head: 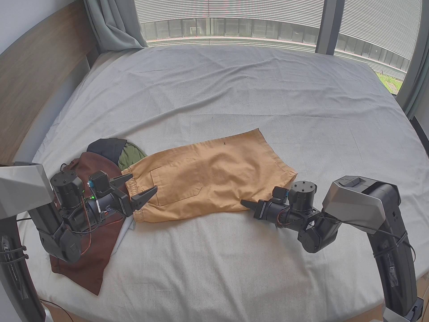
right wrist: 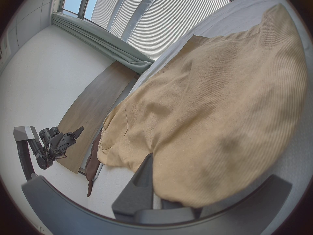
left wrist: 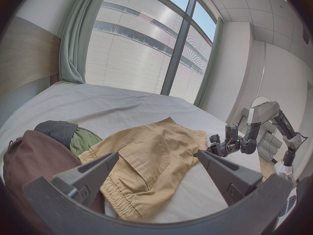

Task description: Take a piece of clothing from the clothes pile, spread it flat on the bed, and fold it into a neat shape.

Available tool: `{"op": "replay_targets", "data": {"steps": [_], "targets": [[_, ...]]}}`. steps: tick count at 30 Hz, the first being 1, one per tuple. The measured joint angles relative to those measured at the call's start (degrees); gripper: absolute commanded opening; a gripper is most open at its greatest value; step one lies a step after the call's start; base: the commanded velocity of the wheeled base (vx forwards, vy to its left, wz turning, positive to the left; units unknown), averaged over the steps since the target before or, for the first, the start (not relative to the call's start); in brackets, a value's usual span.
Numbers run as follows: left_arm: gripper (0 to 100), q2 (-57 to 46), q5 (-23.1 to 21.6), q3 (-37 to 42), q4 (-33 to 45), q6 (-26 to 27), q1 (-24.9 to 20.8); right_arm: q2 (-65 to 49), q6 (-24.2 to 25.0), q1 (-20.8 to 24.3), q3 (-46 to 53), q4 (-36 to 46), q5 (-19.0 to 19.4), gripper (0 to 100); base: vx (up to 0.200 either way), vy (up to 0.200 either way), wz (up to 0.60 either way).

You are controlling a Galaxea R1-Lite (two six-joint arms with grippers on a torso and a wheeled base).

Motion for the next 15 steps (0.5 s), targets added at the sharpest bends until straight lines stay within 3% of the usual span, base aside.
{"op": "replay_targets", "data": {"steps": [15], "targets": [[100, 0.09, 0.09, 0.22, 0.00, -0.02, -0.18, -4.18, -2.02, -0.30, 10.65, -2.54, -0.02, 0, 0.000, 0.000, 0.00]]}}
